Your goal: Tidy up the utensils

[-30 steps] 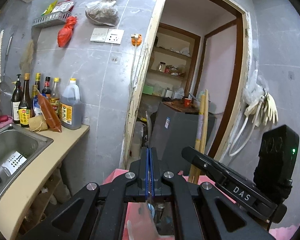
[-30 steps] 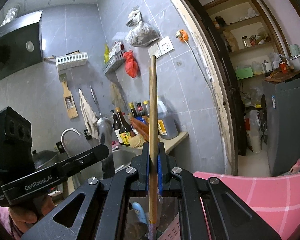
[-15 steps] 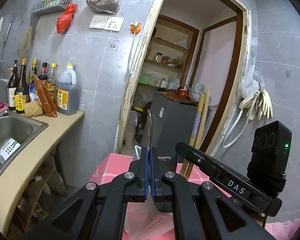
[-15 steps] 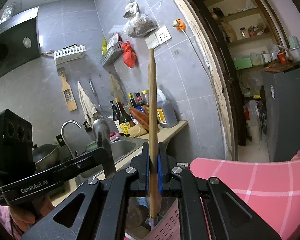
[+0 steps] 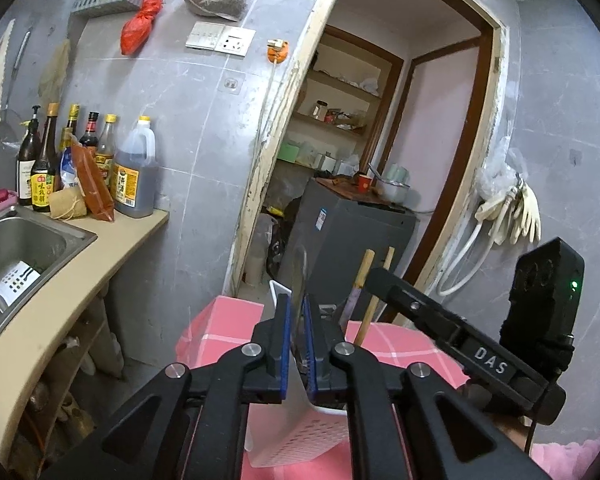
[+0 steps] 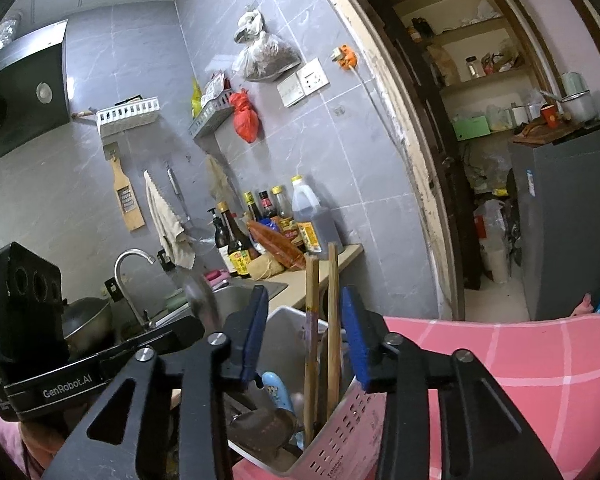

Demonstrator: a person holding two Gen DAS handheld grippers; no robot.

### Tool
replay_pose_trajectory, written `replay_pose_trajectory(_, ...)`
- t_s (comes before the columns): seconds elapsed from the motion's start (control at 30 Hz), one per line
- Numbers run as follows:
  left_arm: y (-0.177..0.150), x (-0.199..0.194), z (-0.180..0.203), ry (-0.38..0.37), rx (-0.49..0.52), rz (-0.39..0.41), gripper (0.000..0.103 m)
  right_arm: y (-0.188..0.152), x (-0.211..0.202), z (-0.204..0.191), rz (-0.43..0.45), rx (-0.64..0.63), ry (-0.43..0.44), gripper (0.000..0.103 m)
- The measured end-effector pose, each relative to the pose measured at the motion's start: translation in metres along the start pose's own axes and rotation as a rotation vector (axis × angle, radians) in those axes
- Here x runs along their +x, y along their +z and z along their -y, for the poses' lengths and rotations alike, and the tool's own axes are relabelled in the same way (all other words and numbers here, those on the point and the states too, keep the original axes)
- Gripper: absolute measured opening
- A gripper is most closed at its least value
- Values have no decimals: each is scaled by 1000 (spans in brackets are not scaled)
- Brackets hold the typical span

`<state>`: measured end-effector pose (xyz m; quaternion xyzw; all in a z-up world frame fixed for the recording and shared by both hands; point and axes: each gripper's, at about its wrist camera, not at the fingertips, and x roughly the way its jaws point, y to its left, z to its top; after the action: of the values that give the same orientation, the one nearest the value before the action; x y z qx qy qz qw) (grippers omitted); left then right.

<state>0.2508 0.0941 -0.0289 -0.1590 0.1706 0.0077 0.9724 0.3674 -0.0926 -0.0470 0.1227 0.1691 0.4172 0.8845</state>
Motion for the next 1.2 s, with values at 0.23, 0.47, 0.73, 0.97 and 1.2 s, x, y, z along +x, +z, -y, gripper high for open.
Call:
replay_pose_trajectory(0.23,9,-13,2,14,-20,39,30,13,-16,-6,40,2,-56,55)
replay_pose_trajectory(0.47,14,-27,13,53,0,79,65,19,-41,-12,68,-7,-116,79)
replay_pose_trajectory(0.73,20,-57,30,124,26,133,102,32,-84,-26,100,-18,-199,102)
replay_pose_trajectory(0.97,28,-84,38,89,28,135,103,45,-131,-49,127,-42,-286,102)
replay_pose_trajectory(1.2,27,-131,42,72,63,111,103,40,-185,-90,141,-48,-408,102)
